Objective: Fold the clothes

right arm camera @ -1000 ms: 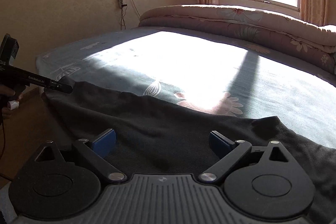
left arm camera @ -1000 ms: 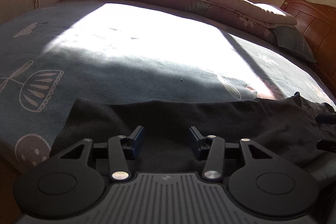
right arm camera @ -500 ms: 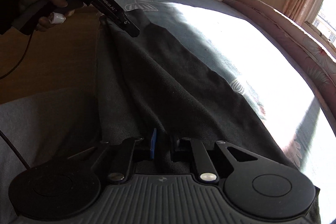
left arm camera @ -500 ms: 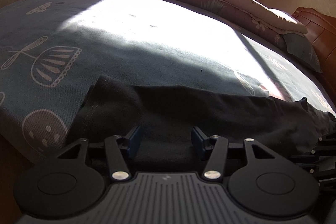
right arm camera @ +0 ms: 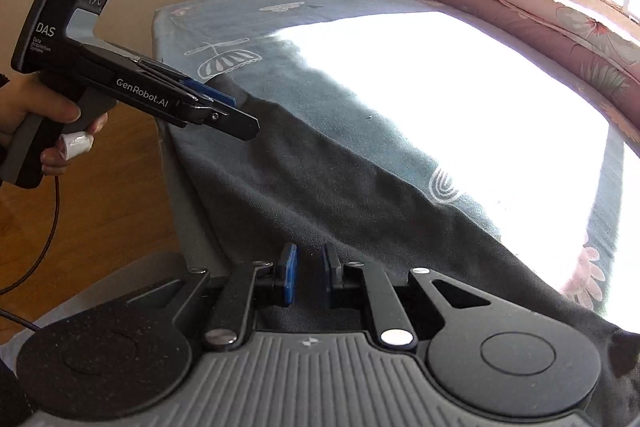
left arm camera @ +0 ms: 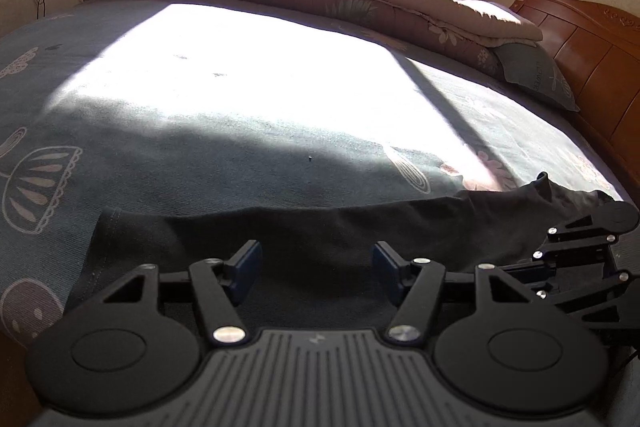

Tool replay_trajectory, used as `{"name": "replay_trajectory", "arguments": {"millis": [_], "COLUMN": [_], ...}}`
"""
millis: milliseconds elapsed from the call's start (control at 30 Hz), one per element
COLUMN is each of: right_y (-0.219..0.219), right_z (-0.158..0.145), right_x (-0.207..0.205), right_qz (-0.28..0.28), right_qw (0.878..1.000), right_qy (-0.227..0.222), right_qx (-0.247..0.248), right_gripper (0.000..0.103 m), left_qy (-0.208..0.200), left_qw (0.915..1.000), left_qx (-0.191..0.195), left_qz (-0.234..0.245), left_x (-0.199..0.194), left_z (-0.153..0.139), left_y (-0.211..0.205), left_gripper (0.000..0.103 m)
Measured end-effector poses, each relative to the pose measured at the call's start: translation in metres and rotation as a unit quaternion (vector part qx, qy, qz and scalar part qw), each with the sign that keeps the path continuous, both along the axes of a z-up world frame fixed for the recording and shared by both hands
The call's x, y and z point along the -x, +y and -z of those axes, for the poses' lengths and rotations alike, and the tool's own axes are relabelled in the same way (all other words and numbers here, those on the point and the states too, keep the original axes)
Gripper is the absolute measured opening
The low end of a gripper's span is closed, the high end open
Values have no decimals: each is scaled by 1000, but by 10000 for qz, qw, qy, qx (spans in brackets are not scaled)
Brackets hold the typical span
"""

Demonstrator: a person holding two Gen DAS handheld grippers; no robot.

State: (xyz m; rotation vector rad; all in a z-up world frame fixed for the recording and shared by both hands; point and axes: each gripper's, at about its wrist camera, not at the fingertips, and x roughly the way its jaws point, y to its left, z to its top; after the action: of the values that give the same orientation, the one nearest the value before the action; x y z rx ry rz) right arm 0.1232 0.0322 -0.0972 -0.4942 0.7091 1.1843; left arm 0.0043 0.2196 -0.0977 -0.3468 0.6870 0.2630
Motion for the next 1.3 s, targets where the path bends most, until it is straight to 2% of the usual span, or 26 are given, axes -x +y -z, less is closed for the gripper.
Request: {"name": "replay_trajectory", "arguments": {"millis": [100,233,300,400,433,467,533,567,600,667,733,800,867,933,1033,1100,1200,1233,1300], "right_y": [12,-19,-28,-23,-17,-12,2,7,9,6,0,-2,-5,-4,-6,-12,-16,-19,-18], "right_z": [19,19,15,3,2,1,10,16,23,22,20,14,10,13,24,26,28,25,19], "right_x": [-4,10,7,2,0,-2,-6,-7,-2,11,18,15,10,2,-7,-8,-7,-4,-1], "right_qz": [311,354,377,454,537,618,658,652,645,423,330,380,501,741,992,1005,951,968,1027], "right_qw": [9987,9968,9951,9956,9955,9953,9935,9923,9920,9940,9934,9914,9894,9882,9836,9811,9808,9812,9830], "right_qy": [384,718,918,776,696,622,836,988,1028,953,1074,1177,1223,1210,1410,1515,1544,1531,1416], "right_qx": [125,37,13,-278,-342,-407,-415,-361,-346,-315,-221,-421,-606,-569,-532,-663,-717,-667,-556], "right_gripper": [18,21,22,27,32,37,39,41,43,58,60,60,60,60,61,66,77,82,86], "left_qy": [213,92,117,-119,-131,-55,190,208,104,83,99,-82,-343,-448,-167,-213,-220,-262,-397], "left_qw": [9990,9988,9993,9999,9998,9999,9997,9995,9996,9993,9985,9984,9982,9972,9953,9950,9942,9950,9966], "left_qx": [-77,169,97,32,30,29,32,36,40,42,95,225,393,593,958,976,1044,959,710], "left_qz": [-391,-449,-352,71,159,122,-136,-218,-244,-371,-531,-517,-305,-59,23,-42,-122,-124,-131], "left_x": [1,11,3,-10,-16,-20,-23,-22,-16,-8,-2,8,21,32,43,55,63,62,60], "left_z": [17,15,7,-1,-1,2,13,17,19,17,10,1,-6,-5,12,16,4,-1,-11], "left_y": [8,18,12,0,-3,-3,2,5,9,13,15,13,6,-4,-11,-13,-9,-7,-1], "left_gripper": [61,63,62,66,67,67,67,64,66,66,65,65,66,66,67,68,67,68,70]}}
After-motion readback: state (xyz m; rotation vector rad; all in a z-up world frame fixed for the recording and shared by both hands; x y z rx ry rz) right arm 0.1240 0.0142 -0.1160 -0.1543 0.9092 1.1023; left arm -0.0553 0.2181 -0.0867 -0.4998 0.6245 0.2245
